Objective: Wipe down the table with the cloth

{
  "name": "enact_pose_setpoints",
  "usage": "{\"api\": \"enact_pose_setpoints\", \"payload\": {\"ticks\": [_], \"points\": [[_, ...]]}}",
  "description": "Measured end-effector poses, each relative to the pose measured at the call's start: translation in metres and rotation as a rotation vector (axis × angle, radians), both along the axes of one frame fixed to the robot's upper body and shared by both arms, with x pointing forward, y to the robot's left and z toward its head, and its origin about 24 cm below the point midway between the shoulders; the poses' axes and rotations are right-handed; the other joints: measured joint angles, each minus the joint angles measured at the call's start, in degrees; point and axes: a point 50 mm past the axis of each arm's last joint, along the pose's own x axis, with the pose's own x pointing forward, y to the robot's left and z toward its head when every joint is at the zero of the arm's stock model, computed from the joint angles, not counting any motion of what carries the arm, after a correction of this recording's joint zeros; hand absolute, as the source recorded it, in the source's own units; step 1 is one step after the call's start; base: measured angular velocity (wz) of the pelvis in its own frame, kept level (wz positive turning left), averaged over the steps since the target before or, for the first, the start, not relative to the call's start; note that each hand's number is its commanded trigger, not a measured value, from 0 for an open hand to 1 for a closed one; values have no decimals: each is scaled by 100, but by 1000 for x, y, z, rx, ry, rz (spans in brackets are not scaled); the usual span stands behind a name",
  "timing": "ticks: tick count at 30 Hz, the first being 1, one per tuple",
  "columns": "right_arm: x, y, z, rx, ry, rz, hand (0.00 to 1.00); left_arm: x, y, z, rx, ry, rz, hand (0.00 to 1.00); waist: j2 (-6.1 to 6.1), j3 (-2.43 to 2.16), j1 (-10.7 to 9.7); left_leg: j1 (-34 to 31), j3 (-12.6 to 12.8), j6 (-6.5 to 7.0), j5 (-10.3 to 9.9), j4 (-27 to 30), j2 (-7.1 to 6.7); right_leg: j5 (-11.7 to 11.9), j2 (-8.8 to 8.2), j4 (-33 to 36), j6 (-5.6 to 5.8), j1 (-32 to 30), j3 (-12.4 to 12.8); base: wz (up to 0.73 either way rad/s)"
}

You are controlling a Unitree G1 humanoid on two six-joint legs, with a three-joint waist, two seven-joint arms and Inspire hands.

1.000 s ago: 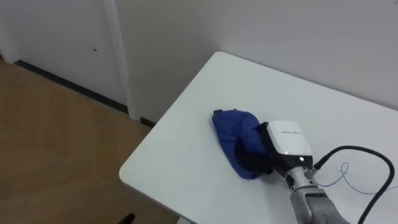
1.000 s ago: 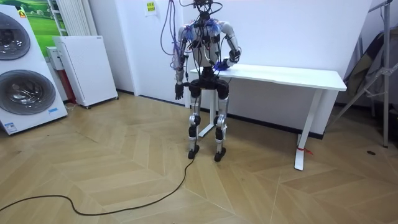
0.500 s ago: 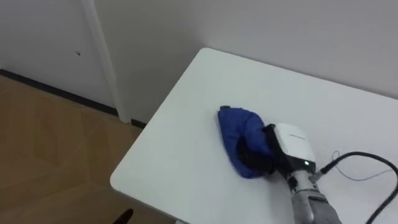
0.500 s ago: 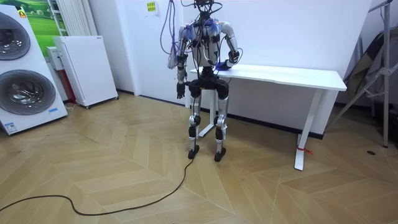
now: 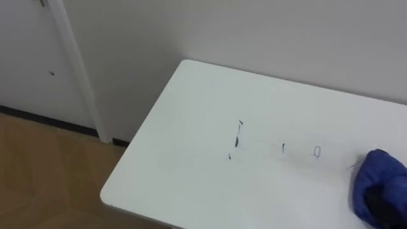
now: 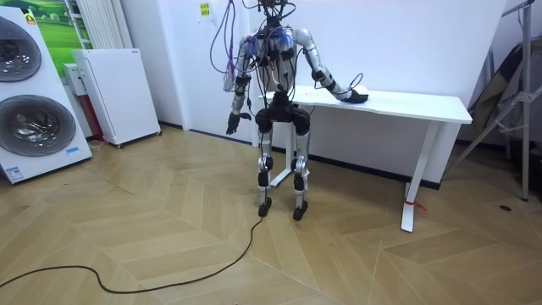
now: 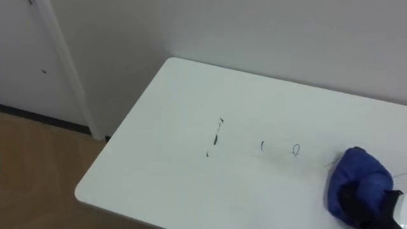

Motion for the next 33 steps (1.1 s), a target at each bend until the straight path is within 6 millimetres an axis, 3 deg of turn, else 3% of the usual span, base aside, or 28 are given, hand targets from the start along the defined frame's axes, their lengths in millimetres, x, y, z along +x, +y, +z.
{"api": "enact_pose_setpoints", "payload": {"ticks": [4, 8, 11, 14, 16, 24, 29, 33], "points": [[26, 14, 0, -16, 8, 35, 100, 10, -18, -7, -46, -7, -37, 0, -4, 9, 46, -2, 117, -28, -5, 26, 14, 30, 55, 5, -33, -89, 61, -25], [55, 38, 7, -63, 33, 141, 100, 23, -35, -11, -65, -27, -74, 0, -3, 29, 239, -12, 100, -43, -10, -25, 59, 137, 143, 24, -89, -224, 96, -50], [82, 67, 16, -139, 51, 330, 100, 33, -40, -12, -75, -34, -95, 0, -1, 57, 461, -27, 59, -69, -27, -53, 113, 228, 238, 7, -151, -352, 83, -52], [100, 91, 23, -193, 46, 469, 100, 38, -41, -11, -75, -52, -105, 0, -37, 95, 477, -122, -186, -84, -35, -56, 120, 204, 244, -20, -169, -381, -100, 19], [99, 88, 24, -197, 50, 467, 100, 33, -39, -11, -71, -49, -93, 0, -54, 119, 467, -124, -225, -89, -32, -88, 115, 166, 241, -28, -165, -367, -146, 21], [75, 56, 13, -120, 1, 373, 100, 11, -22, -9, -43, -14, -38, 0, -57, 120, 335, -147, -521, -76, -38, -72, 80, 145, 181, -117, -139, -217, -415, 21], [47, 19, 3, 20, -18, 85, 100, -1, -5, -4, -11, -10, 37, 0, -38, 67, 251, -116, -709, -19, -50, -13, -25, 80, 51, -117, -43, -52, -603, 28], [37, 3, 4, 56, -29, -23, 100, -5, -3, -4, -10, -4, 46, 0, -25, 39, 110, -159, -862, 27, -52, 65, -114, 42, -33, -116, 14, 35, -731, 22]]}}
